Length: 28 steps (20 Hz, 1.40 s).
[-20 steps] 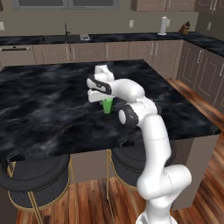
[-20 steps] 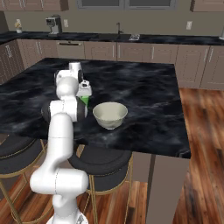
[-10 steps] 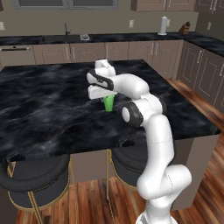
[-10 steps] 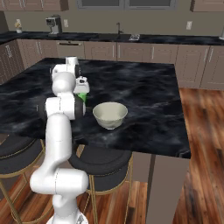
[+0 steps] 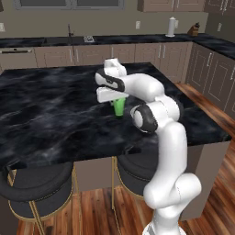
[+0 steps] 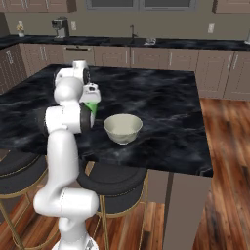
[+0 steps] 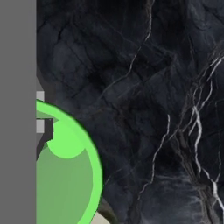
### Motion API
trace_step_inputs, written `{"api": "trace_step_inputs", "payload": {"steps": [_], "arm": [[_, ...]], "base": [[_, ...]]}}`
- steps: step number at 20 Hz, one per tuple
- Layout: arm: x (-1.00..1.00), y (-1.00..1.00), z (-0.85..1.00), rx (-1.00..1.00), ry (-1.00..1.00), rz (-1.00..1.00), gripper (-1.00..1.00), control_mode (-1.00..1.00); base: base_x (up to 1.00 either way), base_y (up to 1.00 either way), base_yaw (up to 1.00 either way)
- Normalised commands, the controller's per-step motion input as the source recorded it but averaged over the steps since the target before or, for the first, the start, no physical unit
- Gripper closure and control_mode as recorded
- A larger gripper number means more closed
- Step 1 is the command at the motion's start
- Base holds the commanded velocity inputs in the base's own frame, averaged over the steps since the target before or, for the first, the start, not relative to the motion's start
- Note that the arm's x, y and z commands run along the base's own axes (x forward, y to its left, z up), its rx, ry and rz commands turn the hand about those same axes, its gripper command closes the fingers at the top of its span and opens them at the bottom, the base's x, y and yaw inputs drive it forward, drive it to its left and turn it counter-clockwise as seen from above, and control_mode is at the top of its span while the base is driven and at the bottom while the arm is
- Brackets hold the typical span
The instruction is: Place the cup inside the bowl on the dining table and move the bowl to any counter.
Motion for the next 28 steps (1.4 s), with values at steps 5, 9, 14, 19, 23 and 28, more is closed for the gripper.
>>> {"api": "trace_step_inputs", "payload": {"steps": [5,9,14,19,23,28], "arm": [[-0.26,-0.28,0.3,0.0,0.0,0.0,1.0,-1.0],[-0.3,-0.36,0.25,0.0,0.0,0.0,1.0,-1.0],[-0.22,-0.37,0.18,0.0,0.0,0.0,1.0,-1.0],[-0.1,-0.46,0.01,0.0,-0.02,0.0,1.0,-1.0],[0.0,-0.52,0.0,0.0,-0.04,0.0,1.0,-1.0],[0.03,-0.49,0.0,0.0,-0.03,0.0,1.0,-1.0]], "base": [[0.0,0.0,0.0],[0.0,0.0,0.0],[0.0,0.0,0.0],[0.0,0.0,0.0],[0.0,0.0,0.0],[0.0,0.0,0.0]]}}
